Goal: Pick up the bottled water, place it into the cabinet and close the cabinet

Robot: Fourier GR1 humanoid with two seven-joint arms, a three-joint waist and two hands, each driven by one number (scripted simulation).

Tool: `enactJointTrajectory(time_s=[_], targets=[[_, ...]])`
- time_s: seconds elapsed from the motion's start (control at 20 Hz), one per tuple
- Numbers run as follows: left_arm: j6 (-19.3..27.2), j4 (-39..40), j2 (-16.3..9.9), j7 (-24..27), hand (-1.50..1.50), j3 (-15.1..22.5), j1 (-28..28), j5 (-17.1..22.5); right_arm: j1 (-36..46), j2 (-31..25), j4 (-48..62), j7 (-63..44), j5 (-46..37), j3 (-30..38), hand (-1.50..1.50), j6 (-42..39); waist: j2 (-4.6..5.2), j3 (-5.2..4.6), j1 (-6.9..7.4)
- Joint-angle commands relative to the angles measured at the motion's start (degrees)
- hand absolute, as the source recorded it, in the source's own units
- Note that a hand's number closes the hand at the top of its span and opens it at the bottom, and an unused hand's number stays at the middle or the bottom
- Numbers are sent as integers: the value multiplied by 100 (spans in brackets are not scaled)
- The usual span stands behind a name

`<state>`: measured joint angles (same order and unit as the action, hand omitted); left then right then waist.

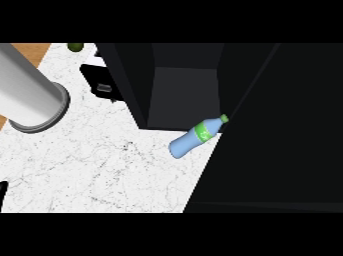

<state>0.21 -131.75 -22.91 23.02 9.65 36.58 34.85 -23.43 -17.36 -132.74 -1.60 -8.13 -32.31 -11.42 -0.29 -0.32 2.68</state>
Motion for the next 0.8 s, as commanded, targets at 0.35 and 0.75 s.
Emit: enactJointTrajectory(time_s=[0.35,0.75], targets=[[-834,-3,-352,140,-150,-1045,594,875,1403,1701,581,-1749,560,-1384,150,733,39,13,7],[-1632,34,-489,107,-150,-2047,1197,1750,3882,1732,1724,-2297,1603,-631,150,2111,37,28,-84]])
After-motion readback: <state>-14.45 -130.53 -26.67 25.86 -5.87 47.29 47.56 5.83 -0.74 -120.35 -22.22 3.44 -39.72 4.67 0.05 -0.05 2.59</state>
